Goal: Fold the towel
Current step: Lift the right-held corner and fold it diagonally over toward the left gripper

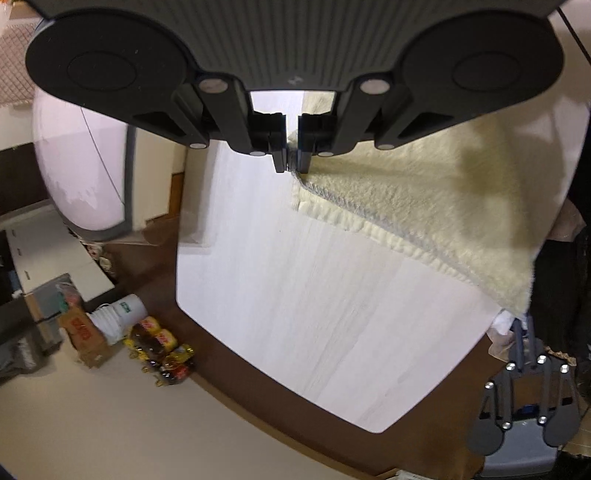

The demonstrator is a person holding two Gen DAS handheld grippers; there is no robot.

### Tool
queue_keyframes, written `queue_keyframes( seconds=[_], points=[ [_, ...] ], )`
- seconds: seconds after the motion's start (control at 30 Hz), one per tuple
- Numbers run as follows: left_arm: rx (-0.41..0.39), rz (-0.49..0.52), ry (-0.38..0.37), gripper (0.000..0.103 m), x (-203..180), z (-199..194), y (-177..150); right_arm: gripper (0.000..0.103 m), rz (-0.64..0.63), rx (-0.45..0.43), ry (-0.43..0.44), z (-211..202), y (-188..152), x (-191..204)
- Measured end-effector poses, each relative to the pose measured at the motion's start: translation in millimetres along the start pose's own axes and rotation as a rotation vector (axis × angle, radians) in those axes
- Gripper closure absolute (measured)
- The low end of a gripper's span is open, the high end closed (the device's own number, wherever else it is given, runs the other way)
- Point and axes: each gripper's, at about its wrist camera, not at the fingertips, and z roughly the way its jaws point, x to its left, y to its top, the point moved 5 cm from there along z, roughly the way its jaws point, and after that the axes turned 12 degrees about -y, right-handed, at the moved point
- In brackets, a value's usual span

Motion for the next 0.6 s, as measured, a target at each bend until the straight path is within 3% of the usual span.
queue_keyframes(
  seconds=[0.6],
  points=[
    [-0.019,-0.054,-0.009,0.096,7,5,-5,0.096,0.012,0.02,0.097,69,4,6]
  ],
)
